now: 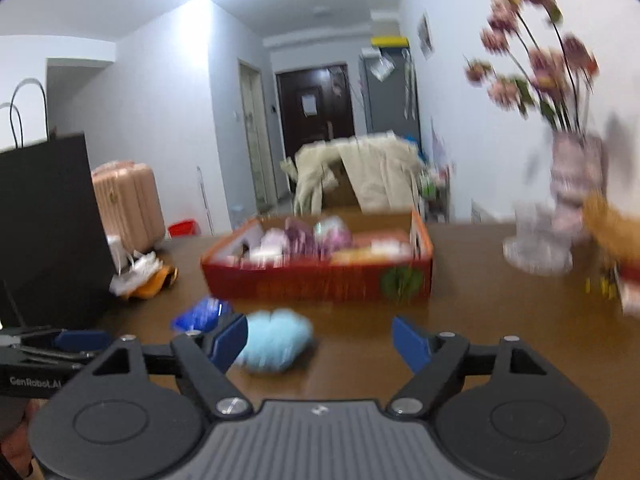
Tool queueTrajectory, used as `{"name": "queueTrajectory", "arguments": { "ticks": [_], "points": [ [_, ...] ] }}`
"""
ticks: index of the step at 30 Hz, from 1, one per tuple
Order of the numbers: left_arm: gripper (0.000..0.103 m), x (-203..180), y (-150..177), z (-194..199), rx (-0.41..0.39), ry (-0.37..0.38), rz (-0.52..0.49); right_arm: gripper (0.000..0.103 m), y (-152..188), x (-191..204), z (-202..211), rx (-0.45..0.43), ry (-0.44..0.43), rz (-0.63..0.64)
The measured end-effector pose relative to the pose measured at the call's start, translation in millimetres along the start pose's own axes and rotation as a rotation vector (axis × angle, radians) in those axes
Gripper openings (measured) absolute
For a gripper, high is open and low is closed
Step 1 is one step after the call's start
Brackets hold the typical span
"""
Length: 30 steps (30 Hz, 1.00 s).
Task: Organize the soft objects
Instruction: 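Move the right gripper back from the box toward the table, then move the left gripper to the light-blue plush and close on it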
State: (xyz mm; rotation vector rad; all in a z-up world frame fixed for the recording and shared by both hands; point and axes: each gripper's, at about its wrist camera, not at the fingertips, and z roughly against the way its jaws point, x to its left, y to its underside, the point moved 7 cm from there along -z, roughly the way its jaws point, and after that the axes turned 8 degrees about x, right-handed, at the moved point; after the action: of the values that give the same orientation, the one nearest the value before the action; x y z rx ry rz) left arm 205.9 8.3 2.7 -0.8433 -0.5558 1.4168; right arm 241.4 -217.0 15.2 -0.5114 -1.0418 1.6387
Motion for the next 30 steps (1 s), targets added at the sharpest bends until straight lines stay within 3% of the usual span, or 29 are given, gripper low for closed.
{"name": "queueTrajectory", "arguments": {
  "ticks": [5,8,11,21,23,26,28,30],
  "points": [
    [0.087,-1.3,-9.3,17.3,-0.039,0.009,-0.039,0.079,25.4,7.7,7.3,0.038,0.042,-0.023],
    [0.097,-6.2,-29.1,36.7,-0.115,0.005,-0.084,0.081,16.5,12.0,18.8,0.006,0.066,-0.013],
    [0.098,-8.7,-43.2,41.6,-0.148,-0.011,-0.138,0.084,1.3,13.0,26.0,-0.028,0.073,-0.007],
    [0.098,31.1,-63.6,-15.0,-0.078,-0.073,-0.09,0.084,-10.9,9.4,-16.7,0.035,0.064,-0.012],
    [0.098,38.9,-60.8,-24.1,-0.041,-0.057,-0.068,0.084,-15.0,7.9,-29.2,0.044,0.057,-0.019],
    [0.098,33.2,-56.2,-36.8,-0.02,0.044,-0.035,0.082,-16.6,10.3,-51.7,0.068,0.03,-0.008],
    [0.092,26.7,-53.6,-51.5,0.014,0.118,-0.015,0.08,-16.3,11.6,-70.4,0.097,-0.003,-0.008],
    [0.071,22.3,-50.2,-72.1,0.079,0.153,0.009,0.076,-19.3,10.1,-88.0,0.118,-0.027,-0.021]
  ]
}}
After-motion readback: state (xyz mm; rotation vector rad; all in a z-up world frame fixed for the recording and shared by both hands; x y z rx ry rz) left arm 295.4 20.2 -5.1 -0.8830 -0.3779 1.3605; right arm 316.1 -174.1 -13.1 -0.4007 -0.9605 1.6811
